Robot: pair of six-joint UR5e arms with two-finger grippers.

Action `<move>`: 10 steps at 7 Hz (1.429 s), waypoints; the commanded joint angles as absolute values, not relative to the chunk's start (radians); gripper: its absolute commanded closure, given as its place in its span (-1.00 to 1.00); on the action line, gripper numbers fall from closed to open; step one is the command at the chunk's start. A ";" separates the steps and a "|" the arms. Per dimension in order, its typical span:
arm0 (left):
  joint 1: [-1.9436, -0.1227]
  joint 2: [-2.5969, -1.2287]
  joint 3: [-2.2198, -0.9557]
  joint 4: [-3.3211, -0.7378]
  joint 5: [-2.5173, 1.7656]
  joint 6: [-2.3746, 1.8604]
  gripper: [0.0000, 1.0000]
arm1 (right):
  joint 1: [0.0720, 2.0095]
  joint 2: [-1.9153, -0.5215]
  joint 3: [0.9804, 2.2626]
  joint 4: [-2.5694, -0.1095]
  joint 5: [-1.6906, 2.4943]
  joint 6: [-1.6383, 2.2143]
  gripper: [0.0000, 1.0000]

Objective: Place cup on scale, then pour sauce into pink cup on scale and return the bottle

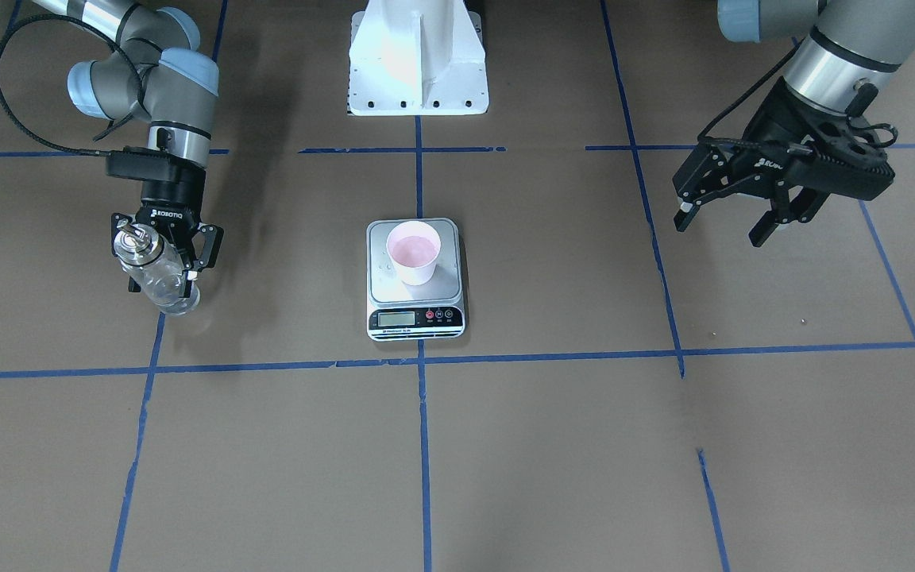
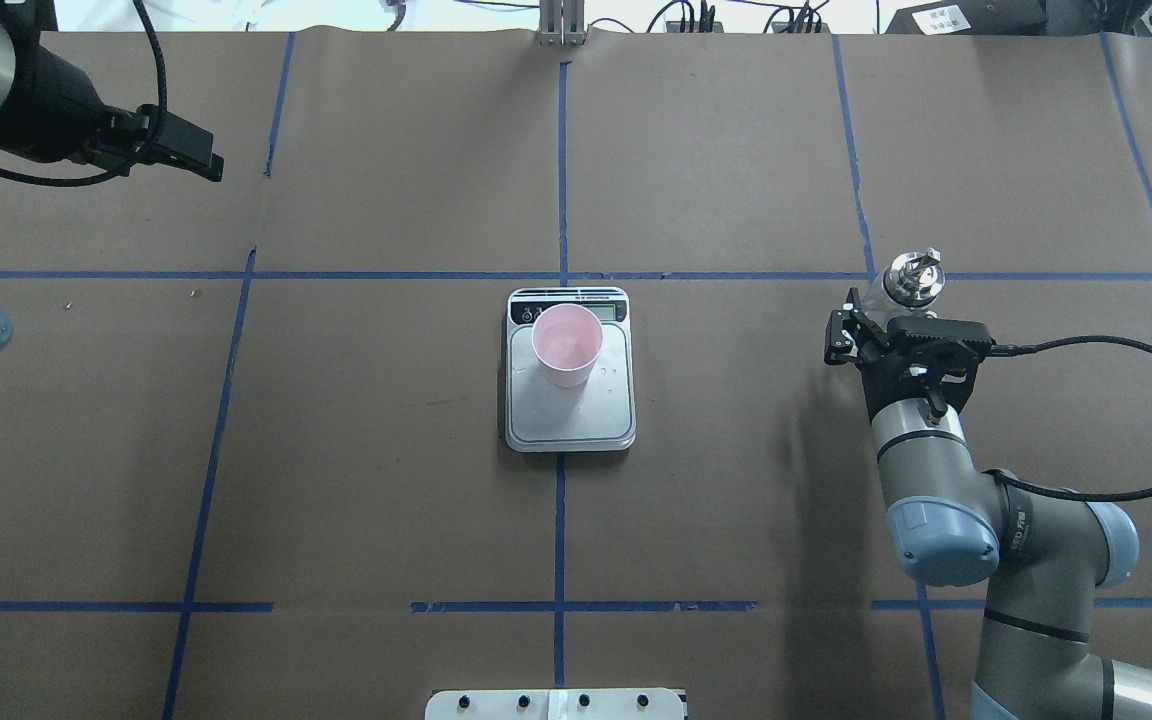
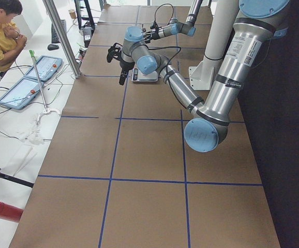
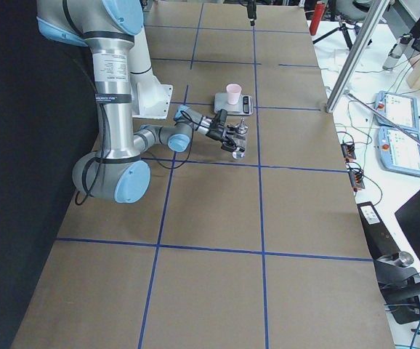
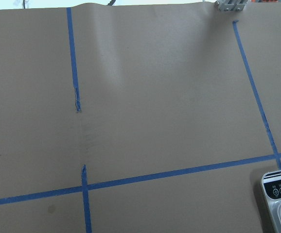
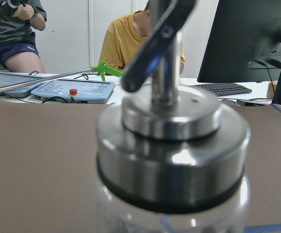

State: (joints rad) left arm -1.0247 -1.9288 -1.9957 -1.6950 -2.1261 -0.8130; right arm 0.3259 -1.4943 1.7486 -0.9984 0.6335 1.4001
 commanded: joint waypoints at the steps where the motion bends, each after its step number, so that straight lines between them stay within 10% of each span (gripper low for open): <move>1: -1.025 -1.928 -1.996 -1.695 -2.126 -0.813 -1.00 | 0.325 -1.496 1.741 -0.997 0.643 1.404 1.00; 10: -1.025 -1.930 -1.996 -1.695 -2.126 -0.815 -1.00 | 0.311 -1.497 1.740 -0.997 0.686 1.405 1.00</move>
